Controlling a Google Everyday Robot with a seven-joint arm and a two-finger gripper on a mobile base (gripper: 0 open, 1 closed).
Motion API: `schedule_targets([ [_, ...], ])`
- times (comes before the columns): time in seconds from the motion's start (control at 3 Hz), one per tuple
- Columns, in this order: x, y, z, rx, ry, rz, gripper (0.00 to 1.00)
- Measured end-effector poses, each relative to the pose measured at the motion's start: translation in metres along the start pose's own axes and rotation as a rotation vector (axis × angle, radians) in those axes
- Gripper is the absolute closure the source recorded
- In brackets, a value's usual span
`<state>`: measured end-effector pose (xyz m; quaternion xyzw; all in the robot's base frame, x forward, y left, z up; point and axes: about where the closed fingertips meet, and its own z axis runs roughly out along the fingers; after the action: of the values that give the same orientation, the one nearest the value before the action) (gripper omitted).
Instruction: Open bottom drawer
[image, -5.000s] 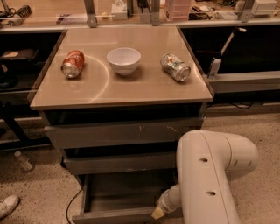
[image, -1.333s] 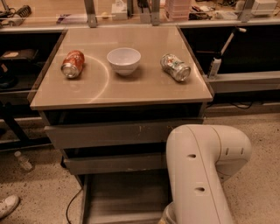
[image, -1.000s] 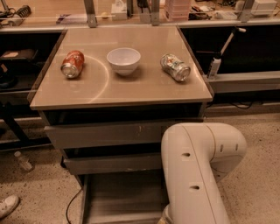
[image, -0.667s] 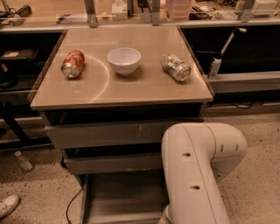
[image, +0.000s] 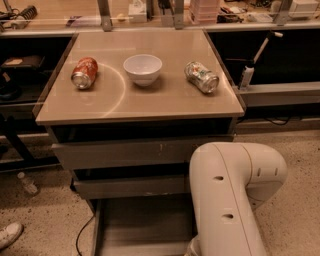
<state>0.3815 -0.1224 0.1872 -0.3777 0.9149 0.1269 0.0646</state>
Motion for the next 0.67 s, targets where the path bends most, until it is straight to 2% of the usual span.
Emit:
schedule_targets([
  [0.33,0.000,0.002,-0.001,0.000,0.000,0.000,1.00],
  [0.67,0.016,0.012,-0.003,-0.006,0.011,0.034,1.00],
])
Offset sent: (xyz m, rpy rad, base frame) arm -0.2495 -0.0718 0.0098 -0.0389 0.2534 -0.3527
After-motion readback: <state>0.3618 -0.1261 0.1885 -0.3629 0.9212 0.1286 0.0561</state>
